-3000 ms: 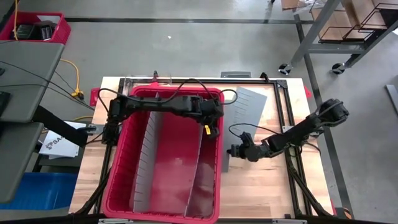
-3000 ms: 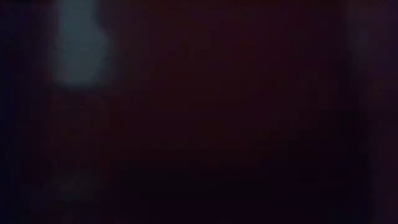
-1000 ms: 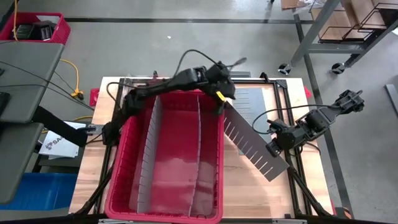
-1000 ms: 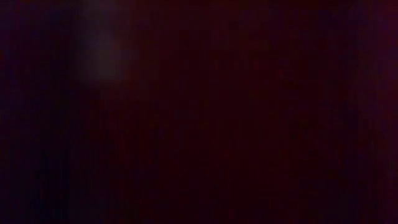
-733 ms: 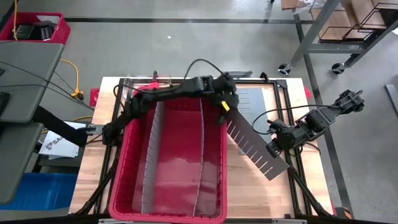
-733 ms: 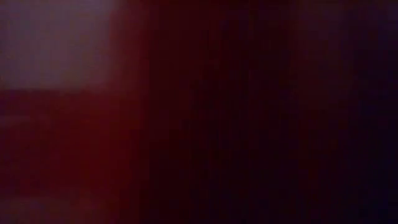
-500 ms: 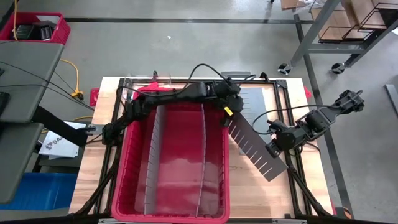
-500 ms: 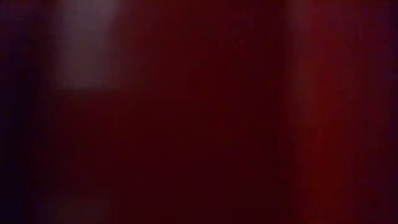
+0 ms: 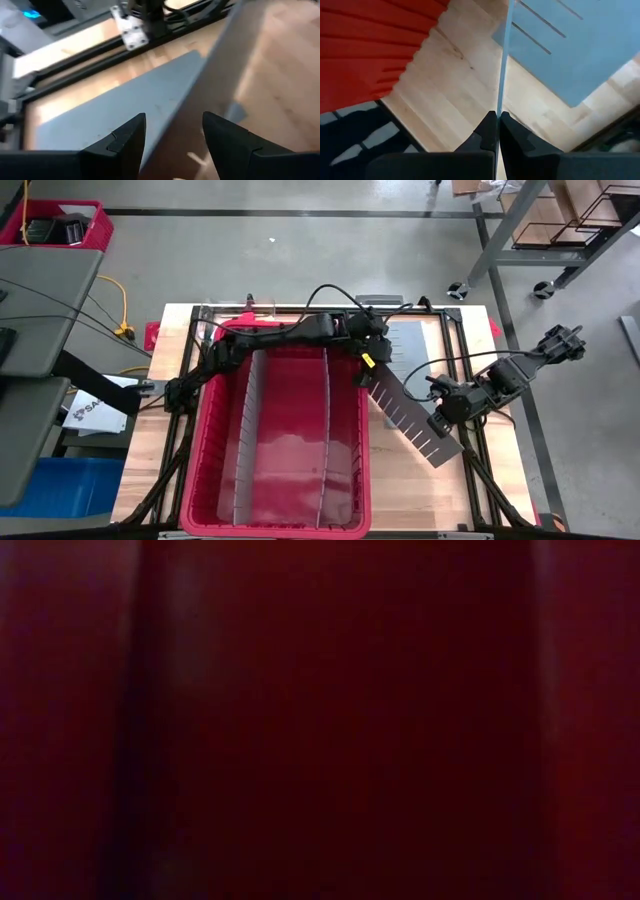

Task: Sort blocks
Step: Assemble the bin divider into the red bin

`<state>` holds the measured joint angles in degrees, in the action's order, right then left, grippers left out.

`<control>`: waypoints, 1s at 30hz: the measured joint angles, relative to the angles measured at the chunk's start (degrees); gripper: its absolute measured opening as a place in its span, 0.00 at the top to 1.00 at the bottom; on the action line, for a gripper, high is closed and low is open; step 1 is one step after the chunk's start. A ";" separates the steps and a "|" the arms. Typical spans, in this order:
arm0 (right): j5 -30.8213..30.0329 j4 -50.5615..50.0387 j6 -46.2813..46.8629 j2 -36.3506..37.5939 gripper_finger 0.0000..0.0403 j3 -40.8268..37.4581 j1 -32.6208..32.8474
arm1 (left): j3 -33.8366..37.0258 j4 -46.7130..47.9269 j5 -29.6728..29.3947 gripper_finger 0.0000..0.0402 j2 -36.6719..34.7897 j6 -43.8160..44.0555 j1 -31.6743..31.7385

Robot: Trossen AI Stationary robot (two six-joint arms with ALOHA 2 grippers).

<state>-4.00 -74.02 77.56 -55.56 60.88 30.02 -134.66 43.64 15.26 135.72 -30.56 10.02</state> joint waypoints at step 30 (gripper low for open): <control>-5.39 -9.66 -8.76 -4.73 1.00 17.34 0.00 | -0.11 -0.66 -2.19 0.96 -0.72 0.51 -2.94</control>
<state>-9.39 -83.68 68.80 -60.29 78.22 30.02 -134.78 42.98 13.07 135.00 -30.05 7.08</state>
